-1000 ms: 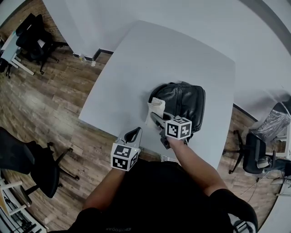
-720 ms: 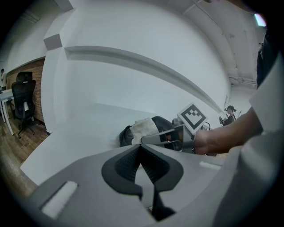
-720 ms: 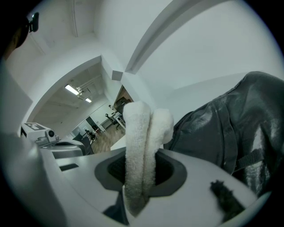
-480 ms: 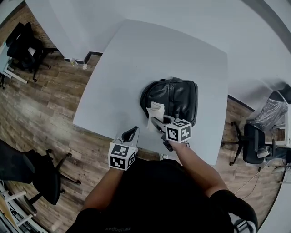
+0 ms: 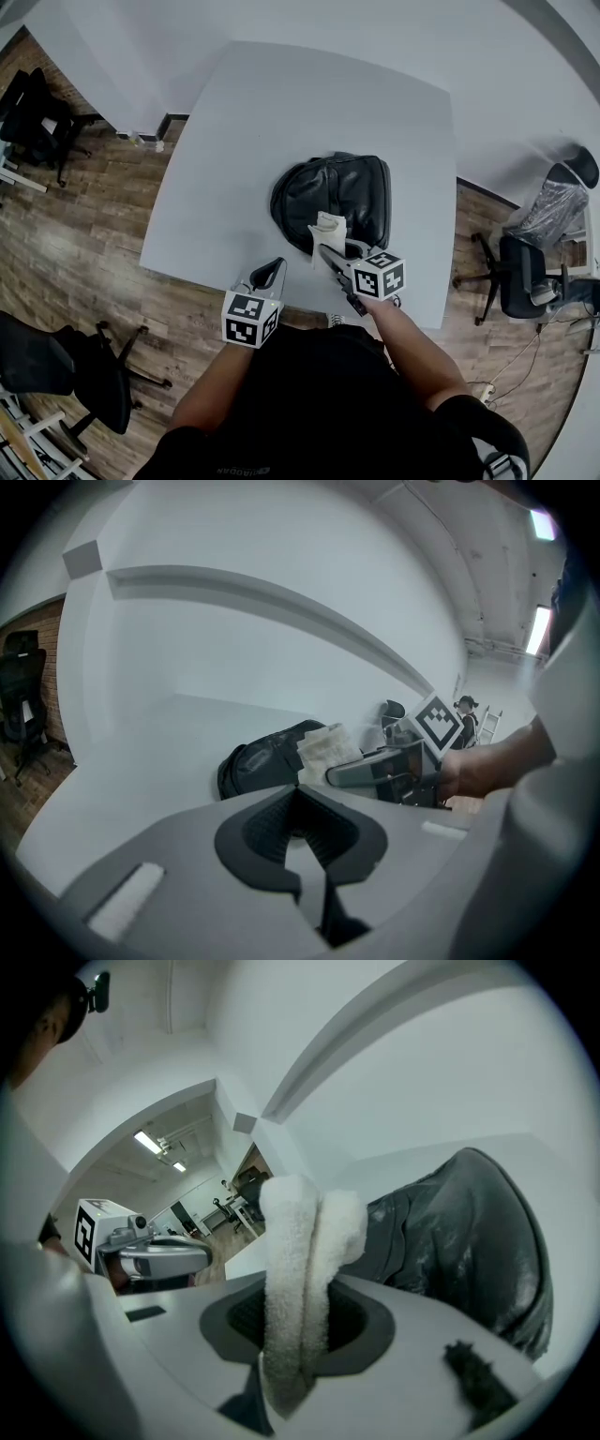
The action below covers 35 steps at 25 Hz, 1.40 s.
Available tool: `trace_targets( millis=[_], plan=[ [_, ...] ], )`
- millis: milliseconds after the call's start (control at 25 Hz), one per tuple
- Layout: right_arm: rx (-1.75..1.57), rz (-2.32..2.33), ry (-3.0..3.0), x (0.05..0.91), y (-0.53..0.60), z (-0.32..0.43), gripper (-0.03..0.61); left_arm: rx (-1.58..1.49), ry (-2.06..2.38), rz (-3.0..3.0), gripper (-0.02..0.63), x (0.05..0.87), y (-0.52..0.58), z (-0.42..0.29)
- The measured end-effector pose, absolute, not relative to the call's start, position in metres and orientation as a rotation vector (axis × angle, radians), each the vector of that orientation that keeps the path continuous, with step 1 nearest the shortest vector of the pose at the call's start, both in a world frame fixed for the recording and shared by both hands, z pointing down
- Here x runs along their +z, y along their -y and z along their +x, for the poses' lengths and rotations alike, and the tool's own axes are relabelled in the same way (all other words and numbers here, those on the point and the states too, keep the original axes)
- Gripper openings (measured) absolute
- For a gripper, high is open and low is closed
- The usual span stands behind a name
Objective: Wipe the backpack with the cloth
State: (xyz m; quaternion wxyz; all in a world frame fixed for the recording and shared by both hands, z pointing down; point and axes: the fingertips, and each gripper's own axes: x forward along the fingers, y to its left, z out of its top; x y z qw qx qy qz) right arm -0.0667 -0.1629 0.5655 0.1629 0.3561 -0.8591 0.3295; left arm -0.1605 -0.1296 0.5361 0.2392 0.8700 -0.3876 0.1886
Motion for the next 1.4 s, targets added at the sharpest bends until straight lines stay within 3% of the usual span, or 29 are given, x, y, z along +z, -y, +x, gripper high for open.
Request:
trace_targets(
  millis=[1400],
  plan=[
    [0.835,1.053,2.448,0.53,0.144,0.062,0.094,0.587,1.054,2.425,0.006,0.528,0.123,-0.081]
  ],
)
